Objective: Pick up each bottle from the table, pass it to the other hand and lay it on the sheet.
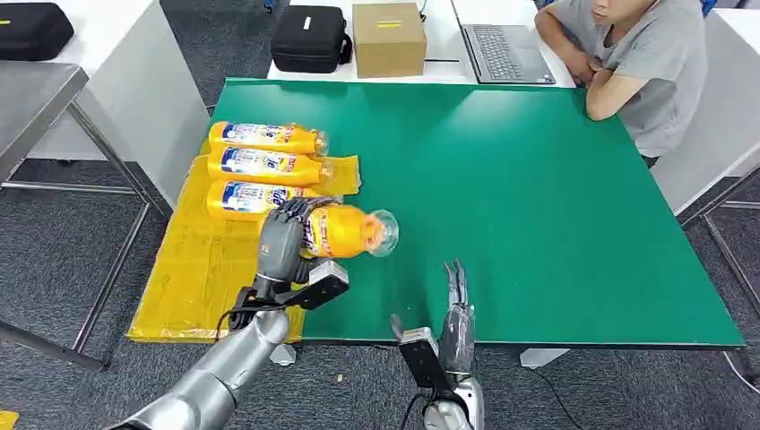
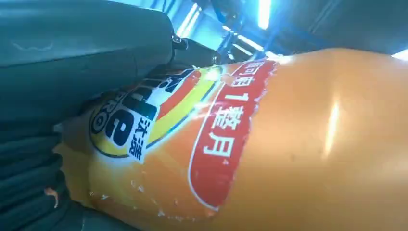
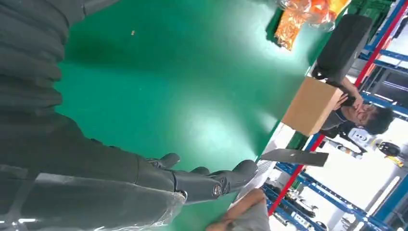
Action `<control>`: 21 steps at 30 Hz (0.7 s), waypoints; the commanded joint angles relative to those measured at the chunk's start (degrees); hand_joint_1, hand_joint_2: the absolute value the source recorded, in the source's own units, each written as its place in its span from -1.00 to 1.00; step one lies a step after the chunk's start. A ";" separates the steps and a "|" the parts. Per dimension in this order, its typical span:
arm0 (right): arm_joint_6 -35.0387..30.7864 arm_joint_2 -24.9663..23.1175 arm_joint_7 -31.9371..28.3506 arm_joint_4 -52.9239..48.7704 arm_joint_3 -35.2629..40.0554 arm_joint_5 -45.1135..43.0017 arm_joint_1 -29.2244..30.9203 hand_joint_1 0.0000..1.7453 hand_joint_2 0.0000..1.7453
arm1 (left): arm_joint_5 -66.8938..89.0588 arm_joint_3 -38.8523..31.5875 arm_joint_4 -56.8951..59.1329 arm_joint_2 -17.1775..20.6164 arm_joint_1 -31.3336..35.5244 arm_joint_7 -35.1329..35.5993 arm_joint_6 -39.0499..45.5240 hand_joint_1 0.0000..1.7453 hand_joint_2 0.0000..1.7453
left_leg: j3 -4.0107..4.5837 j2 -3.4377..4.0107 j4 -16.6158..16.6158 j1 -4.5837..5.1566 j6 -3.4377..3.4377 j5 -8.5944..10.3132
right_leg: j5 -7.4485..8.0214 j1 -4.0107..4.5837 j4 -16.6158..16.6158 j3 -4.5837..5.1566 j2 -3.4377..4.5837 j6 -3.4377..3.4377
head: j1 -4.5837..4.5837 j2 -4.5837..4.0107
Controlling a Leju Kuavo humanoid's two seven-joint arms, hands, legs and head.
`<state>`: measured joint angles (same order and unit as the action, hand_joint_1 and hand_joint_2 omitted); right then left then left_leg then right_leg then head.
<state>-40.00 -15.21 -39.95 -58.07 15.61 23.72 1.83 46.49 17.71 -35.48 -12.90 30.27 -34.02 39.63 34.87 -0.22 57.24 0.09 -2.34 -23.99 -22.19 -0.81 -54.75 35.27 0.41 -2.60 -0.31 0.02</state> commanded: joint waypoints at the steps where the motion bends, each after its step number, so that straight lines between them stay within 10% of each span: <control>1: 0.00 1.86 -0.05 1.63 1.30 -1.85 -0.18 -1.00 1.00 | 11.71 -1.29 17.20 5.32 5.75 10.50 -0.98 1.00 1.00 | -0.39 0.09 -0.06 -0.07 0.15 -0.13 | -0.13 0.08 0.03 -0.35 0.04 0.13 | 0.00 0.00; 21: 0.00 2.69 -0.05 1.25 1.85 -3.63 -0.89 -1.00 1.00 | 24.75 10.35 22.02 10.33 10.15 20.06 -14.16 1.00 1.00 | -0.33 0.10 -0.04 -0.07 0.21 -0.05 | -0.08 0.07 -0.07 -0.23 0.09 0.14 | 0.00 0.00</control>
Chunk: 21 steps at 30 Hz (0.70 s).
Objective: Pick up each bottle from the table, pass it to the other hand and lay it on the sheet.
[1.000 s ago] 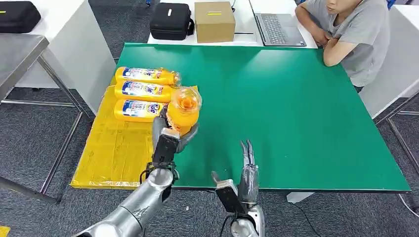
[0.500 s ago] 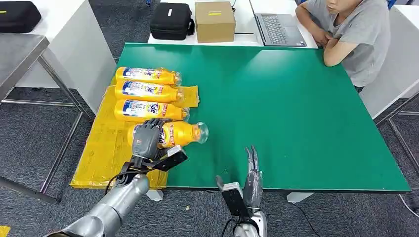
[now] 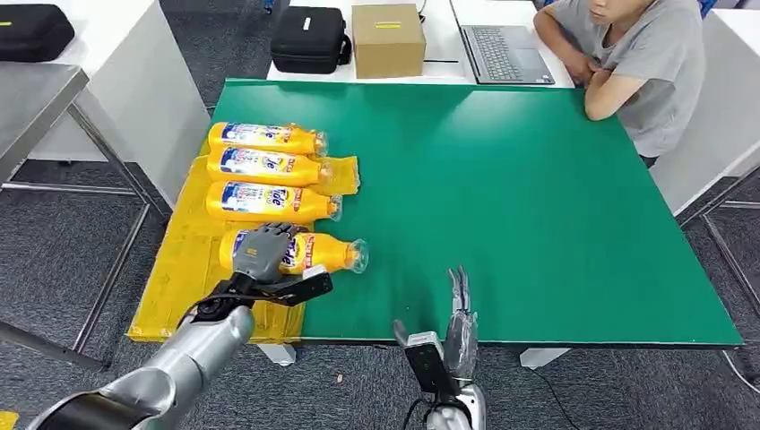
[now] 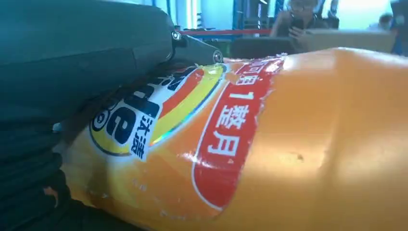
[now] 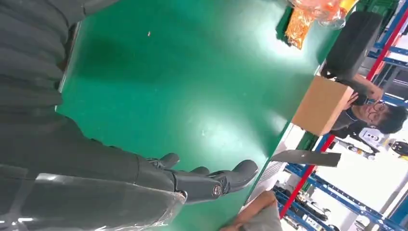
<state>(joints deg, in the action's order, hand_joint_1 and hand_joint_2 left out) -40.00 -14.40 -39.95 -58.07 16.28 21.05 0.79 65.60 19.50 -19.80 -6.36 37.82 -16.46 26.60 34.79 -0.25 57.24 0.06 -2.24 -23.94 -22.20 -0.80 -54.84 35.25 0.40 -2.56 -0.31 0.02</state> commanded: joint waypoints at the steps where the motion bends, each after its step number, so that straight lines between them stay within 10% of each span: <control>1: 0.00 1.90 -0.05 1.47 1.28 -1.04 0.40 -1.00 1.00 | 7.76 10.24 6.44 3.97 2.74 4.98 -1.55 1.00 1.00 | -0.36 0.13 -0.04 -0.07 0.15 -0.15 | -0.12 0.08 0.02 -0.31 0.08 0.13 | 0.00 0.00; 21: 0.00 1.80 -0.05 2.04 1.39 -0.62 0.81 -1.00 1.00 | 4.32 6.80 7.05 3.06 2.00 7.25 -9.64 1.00 1.00 | -0.35 0.10 -0.07 -0.01 0.12 -0.05 | -0.04 0.01 -0.03 -0.25 0.09 0.08 | 0.00 0.00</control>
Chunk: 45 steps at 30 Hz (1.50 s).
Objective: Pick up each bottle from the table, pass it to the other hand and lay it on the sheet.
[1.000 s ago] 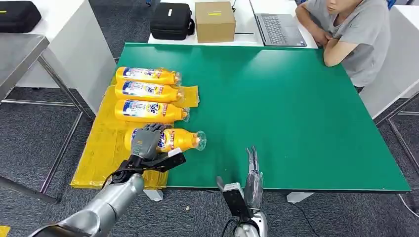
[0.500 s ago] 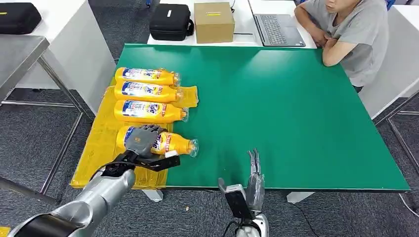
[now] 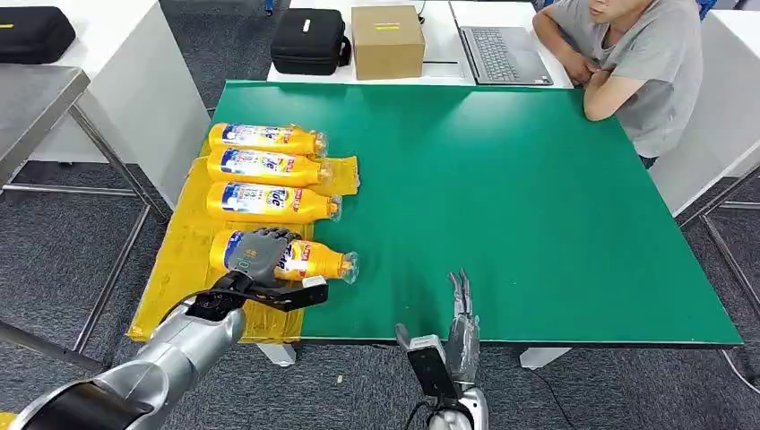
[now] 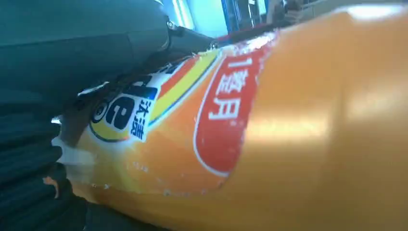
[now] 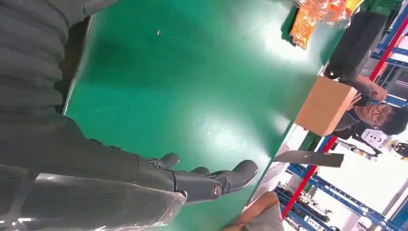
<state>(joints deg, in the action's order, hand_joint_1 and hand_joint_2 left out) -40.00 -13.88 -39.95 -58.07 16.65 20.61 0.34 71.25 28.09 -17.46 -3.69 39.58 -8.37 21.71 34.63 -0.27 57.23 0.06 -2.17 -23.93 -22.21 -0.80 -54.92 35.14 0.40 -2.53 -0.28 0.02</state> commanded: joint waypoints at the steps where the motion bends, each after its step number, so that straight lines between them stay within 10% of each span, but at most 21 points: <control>1: 0.00 1.21 -0.05 2.15 0.84 0.01 1.41 -1.00 1.00 | -1.89 -2.25 4.86 0.13 0.78 -0.85 -6.96 1.00 1.00 | -0.29 0.17 -0.06 -0.02 0.11 -0.10 | -0.06 0.03 0.04 -0.22 0.12 0.09 | -0.02 0.00; 8: 0.00 0.94 -0.05 1.82 -0.15 0.74 1.36 -1.00 1.00 | -3.44 -3.54 4.49 -0.28 1.44 -1.92 -10.36 1.00 1.00 | -0.30 0.14 -0.06 -0.01 0.12 -0.05 | -0.03 0.01 0.00 -0.24 0.12 0.07 | -0.02 0.00; 10: 0.00 0.81 -0.05 1.54 -0.74 1.09 1.15 -1.00 1.00 | -4.37 -4.43 4.31 -0.59 1.50 -2.17 -9.75 0.28 1.00 | -0.43 0.16 -0.04 -0.04 0.20 -0.13 | -0.10 0.05 -0.01 -0.34 0.11 0.14 | 0.00 0.00; 11: 0.00 0.77 -0.05 1.26 -0.95 1.32 0.91 -1.00 1.00 | -4.95 -4.98 4.44 -0.82 1.63 -2.08 -9.95 -0.80 1.00 | -0.46 0.13 -0.07 -0.04 0.21 -0.12 | -0.10 0.05 0.00 -0.37 0.07 0.15 | -0.02 0.00; 12: 0.00 0.78 -0.05 1.07 -1.08 1.46 0.79 -1.00 1.00 | -4.98 -4.90 4.46 -0.84 1.74 -2.85 -10.43 -1.00 1.00 | -0.47 0.12 -0.09 -0.04 0.20 -0.11 | -0.09 0.05 0.01 -0.37 0.07 0.15 | -0.02 0.00; 45: 0.00 0.06 -0.05 0.20 -3.92 3.20 0.65 -1.00 1.00 | -2.75 -1.87 3.12 -2.00 2.47 -7.84 -11.07 -1.00 1.00 | -0.29 0.03 -0.01 -0.01 0.19 -0.04 | -0.09 0.03 -0.06 -0.26 0.00 0.12 | -0.02 0.00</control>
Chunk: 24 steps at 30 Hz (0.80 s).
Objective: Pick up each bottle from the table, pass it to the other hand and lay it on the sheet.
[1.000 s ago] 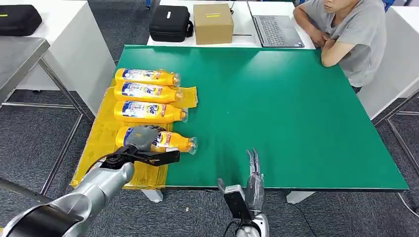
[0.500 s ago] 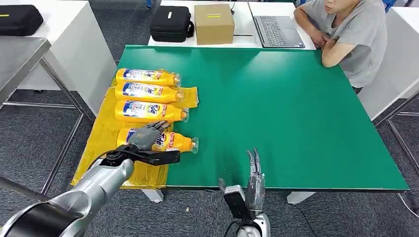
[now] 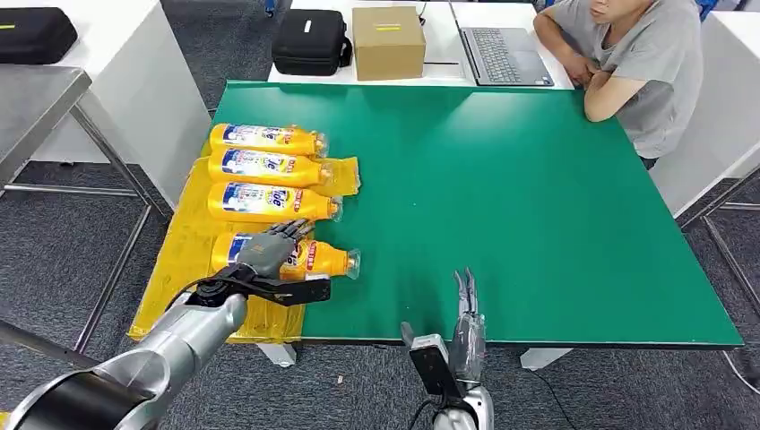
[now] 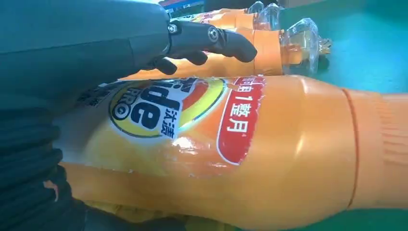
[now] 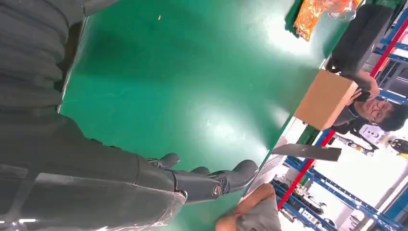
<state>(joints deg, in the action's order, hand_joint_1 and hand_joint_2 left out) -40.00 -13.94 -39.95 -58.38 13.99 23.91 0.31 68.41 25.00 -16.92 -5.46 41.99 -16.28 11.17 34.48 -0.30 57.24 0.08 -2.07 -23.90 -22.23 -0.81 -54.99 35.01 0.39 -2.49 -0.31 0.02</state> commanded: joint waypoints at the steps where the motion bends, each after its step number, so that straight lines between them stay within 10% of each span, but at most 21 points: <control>1: 0.00 -0.13 -0.05 0.17 -2.03 0.44 0.54 -1.00 1.00 | 0.30 1.49 2.02 -0.39 -0.19 -0.96 2.97 -1.00 1.00 | -0.22 0.08 -0.01 -0.06 0.13 -0.13 | -0.11 0.07 0.01 -0.21 0.01 0.13 | 0.00 0.00; 14: 0.00 -0.27 -0.05 -0.94 -2.18 1.00 -0.01 -1.00 1.00 | -9.17 -2.61 -11.78 -0.72 -12.46 -13.45 16.19 -1.00 1.00 | -0.04 0.05 0.00 -0.03 0.11 -0.14 | -0.12 0.04 -0.01 0.00 -0.01 0.10 | 0.00 0.00; 24: 0.00 0.67 -0.05 -0.94 -0.03 -2.01 0.54 -1.00 1.00 | -20.59 -3.31 -28.16 1.41 -19.58 -21.16 5.87 -1.00 1.00 | 0.15 0.12 -0.01 -0.03 0.09 -0.11 | -0.07 0.04 0.02 0.18 0.08 0.09 | 0.00 0.00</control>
<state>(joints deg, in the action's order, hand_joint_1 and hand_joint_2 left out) -40.00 -14.43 -39.95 -60.06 12.11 23.25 -0.43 52.41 22.71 -33.38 -6.91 25.97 -35.35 22.20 34.74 -0.29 57.24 0.07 -2.04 -23.94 -22.27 -0.80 -54.99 35.26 0.40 -2.46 -0.31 0.02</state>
